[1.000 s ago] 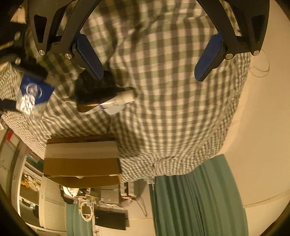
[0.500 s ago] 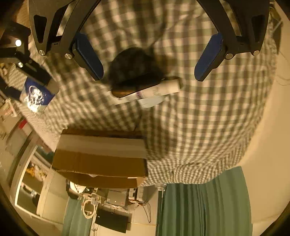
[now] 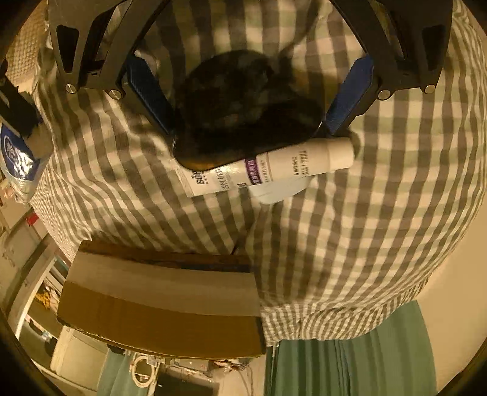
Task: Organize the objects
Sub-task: 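Grasp the black sunglasses with the left tool while the right tool grasps the blue tissue pack, then carry the sunglasses and tissue pack into the box while opening both tools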
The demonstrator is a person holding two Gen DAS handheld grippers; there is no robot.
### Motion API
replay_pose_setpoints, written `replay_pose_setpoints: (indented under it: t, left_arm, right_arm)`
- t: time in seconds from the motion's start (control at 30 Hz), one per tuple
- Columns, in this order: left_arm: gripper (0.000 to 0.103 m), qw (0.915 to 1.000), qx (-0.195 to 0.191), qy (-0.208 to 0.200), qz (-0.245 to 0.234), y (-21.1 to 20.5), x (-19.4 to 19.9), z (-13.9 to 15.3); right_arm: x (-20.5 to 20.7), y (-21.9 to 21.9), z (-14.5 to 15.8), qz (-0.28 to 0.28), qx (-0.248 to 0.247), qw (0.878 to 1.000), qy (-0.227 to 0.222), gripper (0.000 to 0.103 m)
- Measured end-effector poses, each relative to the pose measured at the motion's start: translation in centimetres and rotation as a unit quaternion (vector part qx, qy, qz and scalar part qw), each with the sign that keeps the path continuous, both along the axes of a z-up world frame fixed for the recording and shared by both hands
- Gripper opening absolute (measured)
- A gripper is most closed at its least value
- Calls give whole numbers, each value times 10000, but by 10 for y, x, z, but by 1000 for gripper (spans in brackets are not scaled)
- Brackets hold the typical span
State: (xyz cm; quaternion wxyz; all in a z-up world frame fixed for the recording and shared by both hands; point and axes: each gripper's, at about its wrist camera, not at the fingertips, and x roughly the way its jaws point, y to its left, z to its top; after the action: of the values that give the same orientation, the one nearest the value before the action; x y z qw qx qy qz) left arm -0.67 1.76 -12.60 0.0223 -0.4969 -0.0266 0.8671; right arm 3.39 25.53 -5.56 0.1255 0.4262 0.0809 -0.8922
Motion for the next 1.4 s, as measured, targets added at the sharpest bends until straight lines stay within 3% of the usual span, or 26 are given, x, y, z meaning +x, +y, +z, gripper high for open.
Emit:
replay_pose_setpoints:
  t: [0.1, 0.33, 0.53, 0.77, 1.0, 1.17, 1.4]
  left_arm:
    - [85, 9998, -23, 54, -178, 5, 0, -1]
    - [85, 9987, -101, 144, -472, 7, 14, 7]
    - [85, 9972, 3, 373, -643, 4, 26, 38]
    - [85, 9955, 180, 643, -675, -5, 13, 85]
    - [85, 9879, 187, 1390, -667, -4, -15, 140]
    - [85, 9804, 130, 1855, -649, -2, -45, 168]
    - [85, 9799, 189, 1846, -735, -12, -83, 181]
  right_arm:
    - [-1, -2, -4, 3, 19, 10000, -46, 74]
    - [0, -1, -1, -10, 20, 10000, -38, 74]
    - [0, 0, 7, -2, -10, 10000, 42, 74]
    - [-7, 4, 43, 41, -55, 9990, 434, 74]
    - [-21, -4, 91, 240, -7, 9940, 1063, 74]
    - [-58, -17, 117, 436, 12, 9908, 1279, 74]
    - [-110, -22, 146, 323, 192, 9905, 1326, 74]
